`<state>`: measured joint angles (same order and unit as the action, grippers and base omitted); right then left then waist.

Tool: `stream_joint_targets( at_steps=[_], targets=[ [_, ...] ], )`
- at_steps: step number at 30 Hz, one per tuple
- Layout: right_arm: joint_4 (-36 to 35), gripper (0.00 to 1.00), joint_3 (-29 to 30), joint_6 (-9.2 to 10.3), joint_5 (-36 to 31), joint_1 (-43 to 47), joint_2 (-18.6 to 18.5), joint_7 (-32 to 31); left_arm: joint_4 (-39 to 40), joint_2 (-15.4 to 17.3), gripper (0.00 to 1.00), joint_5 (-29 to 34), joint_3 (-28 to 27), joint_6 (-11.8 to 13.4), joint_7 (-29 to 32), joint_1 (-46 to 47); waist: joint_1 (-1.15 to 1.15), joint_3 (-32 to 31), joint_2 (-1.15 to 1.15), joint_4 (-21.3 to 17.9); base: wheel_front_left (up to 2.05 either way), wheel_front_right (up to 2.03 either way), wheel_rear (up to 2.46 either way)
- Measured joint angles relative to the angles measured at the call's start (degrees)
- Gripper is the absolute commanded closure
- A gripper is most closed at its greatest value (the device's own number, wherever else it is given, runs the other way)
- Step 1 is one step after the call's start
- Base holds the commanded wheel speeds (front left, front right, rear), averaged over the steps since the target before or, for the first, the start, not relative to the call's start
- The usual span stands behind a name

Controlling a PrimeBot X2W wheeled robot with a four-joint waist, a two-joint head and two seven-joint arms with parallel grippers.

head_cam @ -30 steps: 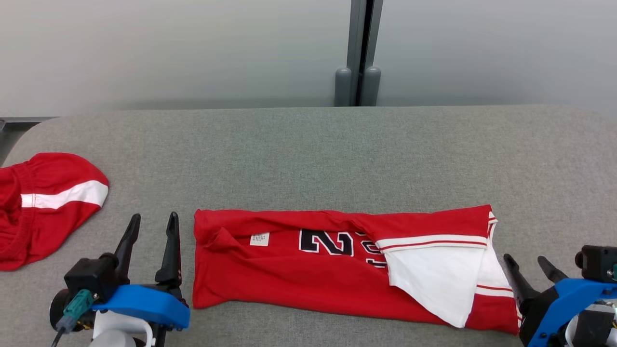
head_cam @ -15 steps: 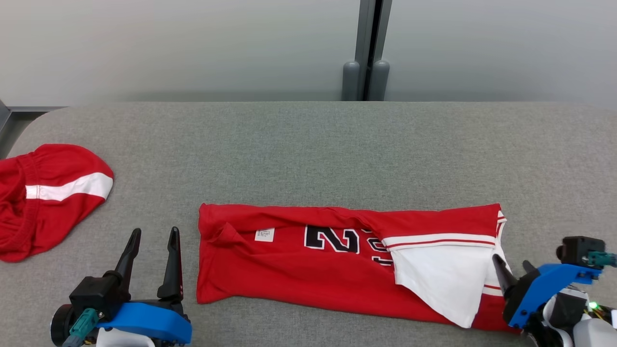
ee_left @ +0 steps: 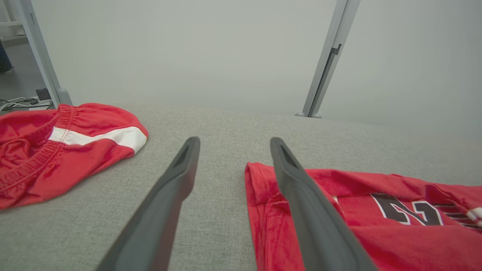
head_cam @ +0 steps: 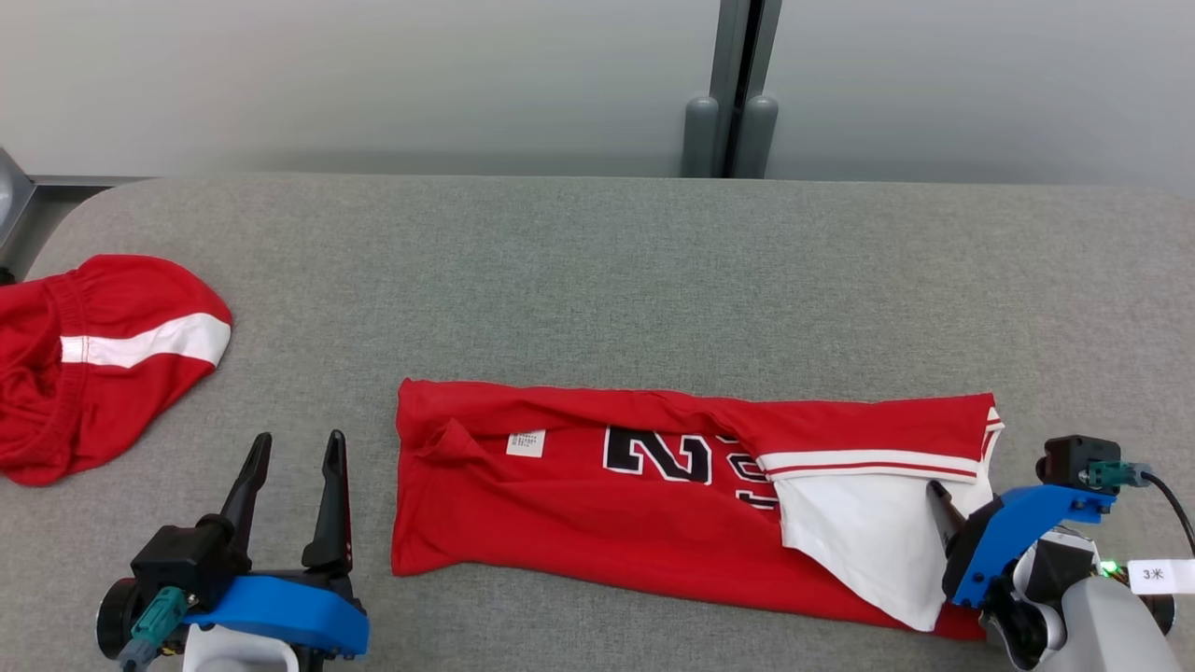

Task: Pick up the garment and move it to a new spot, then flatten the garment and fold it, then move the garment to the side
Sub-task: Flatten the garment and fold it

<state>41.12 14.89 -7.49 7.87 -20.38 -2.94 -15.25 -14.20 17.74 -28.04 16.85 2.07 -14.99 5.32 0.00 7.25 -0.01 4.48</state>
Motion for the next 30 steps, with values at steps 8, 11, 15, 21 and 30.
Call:
stream_joint_targets(
  at_steps=[8, 11, 15, 21, 30],
  targets=[
    [6.6, 1.00, -3.4, 0.12, 0.3, -3.4, -1.1, 1.6, -0.9, -0.4, 0.00, 0.6, -0.7, -1.1, 0.0, 0.5, 0.00, 0.2, 0.00, 0.2, 0.00, 0.00, 0.00],
    [7.1, 1.00, -3.6, 0.08, 0.3, -3.8, -0.4, 3.4, -1.4, -0.4, 0.00, 0.7, -0.8, -1.2, 0.0, 0.6, 0.00, 0.0, 0.01, -0.1, 0.00, 0.00, 0.00],
    [5.5, 1.00, -0.7, -0.02, -2.3, -3.6, 0.3, 4.6, -1.6, -0.3, 0.00, 0.8, -0.8, -1.0, 0.0, 0.6, 0.00, -0.7, 0.02, -0.7, 0.00, 0.00, 0.00],
    [-3.7, 1.00, 7.6, -0.02, -8.5, -2.0, 0.1, 2.3, -1.5, 0.5, 0.00, 0.8, -1.1, -0.6, 0.1, 0.5, 0.00, -1.5, 0.02, -1.9, 0.00, 0.00, 0.00],
    [-21.5, 1.00, 14.8, -0.01, -13.8, 2.7, -2.8, -8.3, -0.8, 0.6, 0.00, 0.6, -0.6, -0.4, 0.3, 0.0, 0.00, -1.9, 0.02, -3.1, 0.00, 0.00, 0.00]
  ],
)
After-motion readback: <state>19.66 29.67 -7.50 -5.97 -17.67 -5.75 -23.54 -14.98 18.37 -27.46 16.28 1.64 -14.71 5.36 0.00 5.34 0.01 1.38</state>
